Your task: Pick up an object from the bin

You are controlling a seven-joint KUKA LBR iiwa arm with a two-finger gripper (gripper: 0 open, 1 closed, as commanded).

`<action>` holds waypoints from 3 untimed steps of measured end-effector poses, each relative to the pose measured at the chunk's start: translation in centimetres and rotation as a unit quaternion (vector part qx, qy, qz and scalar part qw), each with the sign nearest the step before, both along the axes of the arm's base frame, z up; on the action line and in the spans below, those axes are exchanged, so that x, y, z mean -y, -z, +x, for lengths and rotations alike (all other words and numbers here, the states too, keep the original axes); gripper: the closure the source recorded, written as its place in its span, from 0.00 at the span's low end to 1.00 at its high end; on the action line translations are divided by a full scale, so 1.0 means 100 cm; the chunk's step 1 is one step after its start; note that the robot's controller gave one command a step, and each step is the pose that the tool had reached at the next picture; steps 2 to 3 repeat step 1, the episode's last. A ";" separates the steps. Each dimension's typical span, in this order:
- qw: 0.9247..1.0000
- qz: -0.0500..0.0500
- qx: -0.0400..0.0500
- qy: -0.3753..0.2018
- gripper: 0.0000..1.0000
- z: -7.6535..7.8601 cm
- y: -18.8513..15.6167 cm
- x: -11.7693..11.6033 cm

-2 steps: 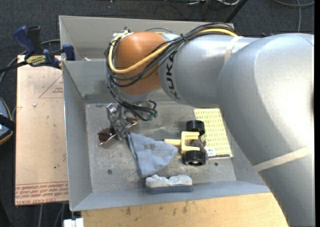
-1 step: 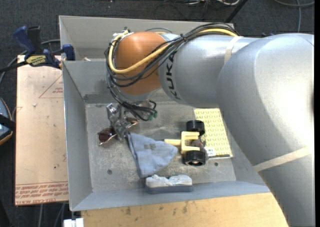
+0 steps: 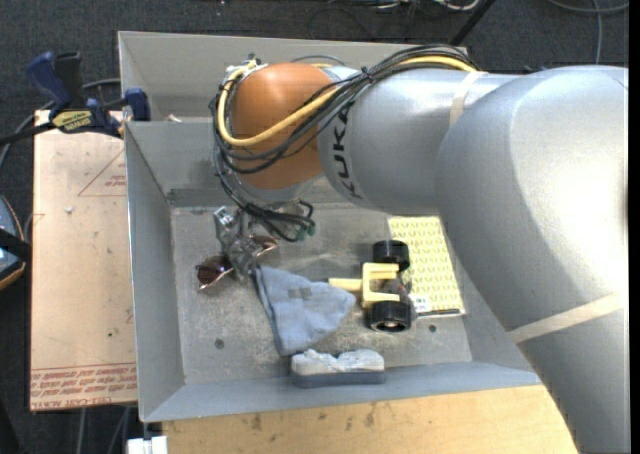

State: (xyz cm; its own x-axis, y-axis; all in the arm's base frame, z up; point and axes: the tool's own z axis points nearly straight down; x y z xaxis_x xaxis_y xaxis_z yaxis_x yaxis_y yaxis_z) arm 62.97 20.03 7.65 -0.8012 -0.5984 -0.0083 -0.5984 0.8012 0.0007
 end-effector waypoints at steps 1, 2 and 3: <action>1.000 -0.001 -0.001 0.000 1.00 0.000 -0.006 0.000; 1.000 -0.001 -0.001 0.000 1.00 0.000 -0.006 0.000; 1.000 -0.001 -0.001 0.000 1.00 0.000 -0.006 0.000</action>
Offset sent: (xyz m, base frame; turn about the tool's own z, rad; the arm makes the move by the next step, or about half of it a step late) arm 0.0002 0.0000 0.0551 0.0000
